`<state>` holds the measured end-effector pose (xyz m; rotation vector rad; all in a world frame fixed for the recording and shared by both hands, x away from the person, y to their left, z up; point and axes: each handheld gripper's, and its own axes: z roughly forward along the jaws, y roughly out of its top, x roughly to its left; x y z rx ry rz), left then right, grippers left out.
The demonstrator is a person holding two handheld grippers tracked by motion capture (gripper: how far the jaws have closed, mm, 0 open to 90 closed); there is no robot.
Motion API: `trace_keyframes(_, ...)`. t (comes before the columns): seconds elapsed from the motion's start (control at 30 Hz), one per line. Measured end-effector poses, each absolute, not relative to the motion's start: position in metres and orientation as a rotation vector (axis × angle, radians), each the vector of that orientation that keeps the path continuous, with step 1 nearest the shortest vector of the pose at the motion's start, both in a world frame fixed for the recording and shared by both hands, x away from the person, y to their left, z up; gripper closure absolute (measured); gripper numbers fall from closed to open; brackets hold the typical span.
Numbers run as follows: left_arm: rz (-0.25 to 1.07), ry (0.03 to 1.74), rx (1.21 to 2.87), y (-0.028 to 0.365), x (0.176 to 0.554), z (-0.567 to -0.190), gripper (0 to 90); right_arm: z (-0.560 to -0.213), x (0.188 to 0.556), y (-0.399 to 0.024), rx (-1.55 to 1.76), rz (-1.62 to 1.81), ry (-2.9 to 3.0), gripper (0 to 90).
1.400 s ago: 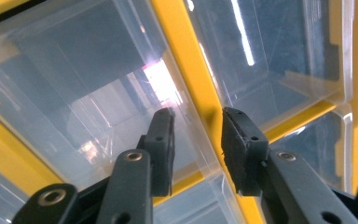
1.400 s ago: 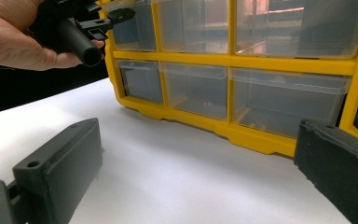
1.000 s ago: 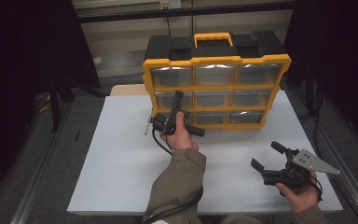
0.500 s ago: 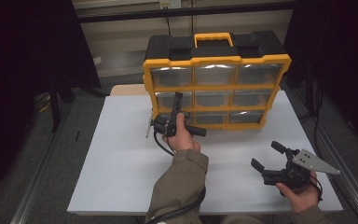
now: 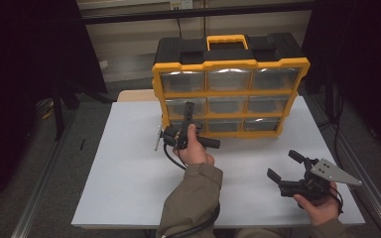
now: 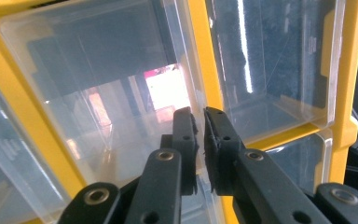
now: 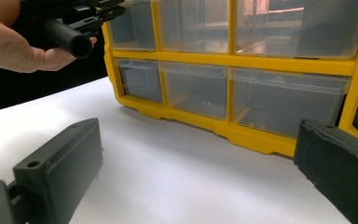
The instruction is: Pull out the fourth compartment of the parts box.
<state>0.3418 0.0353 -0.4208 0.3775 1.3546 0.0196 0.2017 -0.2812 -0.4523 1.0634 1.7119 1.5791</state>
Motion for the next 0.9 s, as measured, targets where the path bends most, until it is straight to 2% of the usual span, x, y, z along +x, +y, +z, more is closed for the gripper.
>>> trace_keyframes(0.9,-0.016,1.350,0.335,0.037,0.318,-0.420,85.0,-0.452,0.201,-0.280,1.070,1.578,1.708,0.9)
